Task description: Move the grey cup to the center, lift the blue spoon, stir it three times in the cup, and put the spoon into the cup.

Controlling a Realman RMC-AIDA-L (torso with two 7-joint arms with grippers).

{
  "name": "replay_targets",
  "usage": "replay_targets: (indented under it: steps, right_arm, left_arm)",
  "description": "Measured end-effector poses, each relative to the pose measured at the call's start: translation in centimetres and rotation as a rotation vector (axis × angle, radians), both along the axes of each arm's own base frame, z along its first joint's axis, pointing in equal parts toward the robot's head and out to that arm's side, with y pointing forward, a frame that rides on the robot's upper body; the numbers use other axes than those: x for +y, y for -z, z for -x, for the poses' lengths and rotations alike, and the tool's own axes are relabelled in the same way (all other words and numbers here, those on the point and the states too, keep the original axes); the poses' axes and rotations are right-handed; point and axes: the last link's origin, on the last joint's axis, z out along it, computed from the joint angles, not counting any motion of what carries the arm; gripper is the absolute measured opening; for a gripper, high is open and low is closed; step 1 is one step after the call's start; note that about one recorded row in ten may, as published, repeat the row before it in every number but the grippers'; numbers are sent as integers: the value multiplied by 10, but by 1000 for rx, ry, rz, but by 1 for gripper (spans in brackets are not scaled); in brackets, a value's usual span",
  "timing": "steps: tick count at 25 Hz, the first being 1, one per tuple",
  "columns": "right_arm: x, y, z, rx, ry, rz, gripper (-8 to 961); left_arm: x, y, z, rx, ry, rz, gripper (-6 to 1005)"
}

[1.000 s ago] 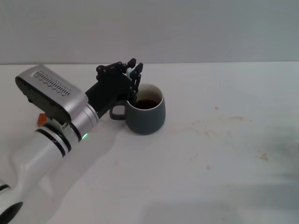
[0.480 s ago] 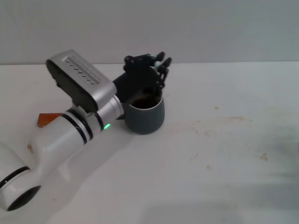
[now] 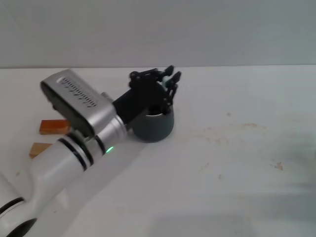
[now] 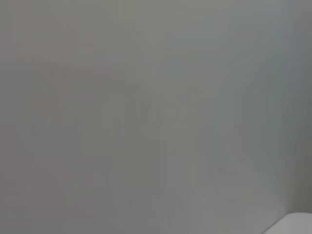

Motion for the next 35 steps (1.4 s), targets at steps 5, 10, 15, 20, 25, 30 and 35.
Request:
replay_targets:
  steps: [5,10,15,20,25,30,35]
  right_arm:
    - [1,0,1,-1,-2,1,-2]
    - [3,0,2,0,-7,-1,-2]
    - [4,-1,3,1,-9,-4,-2]
    - [4,-1,2,1,-7,-6,-2]
    - [5,-1,3,2,-8,-6,-2]
    - [4,-1,4,3,-14,-7,-2]
    - [1,0,2,2,-9,-6,-2]
  left_arm:
    - [1,-11,18,-9,-63,-40,162]
    - [12,-22,32,-5,-121,-84,171]
    - [22,-28,33,-15,-144,-104,180]
    - [19,-28,26,-38,-114,-107,189]
    - [17,-29,23,-63,-98,-111,219]
    - [10,-33,20,-98,-88,-125,337]
    - [-7,-64,32,-178,-90,-283,530]
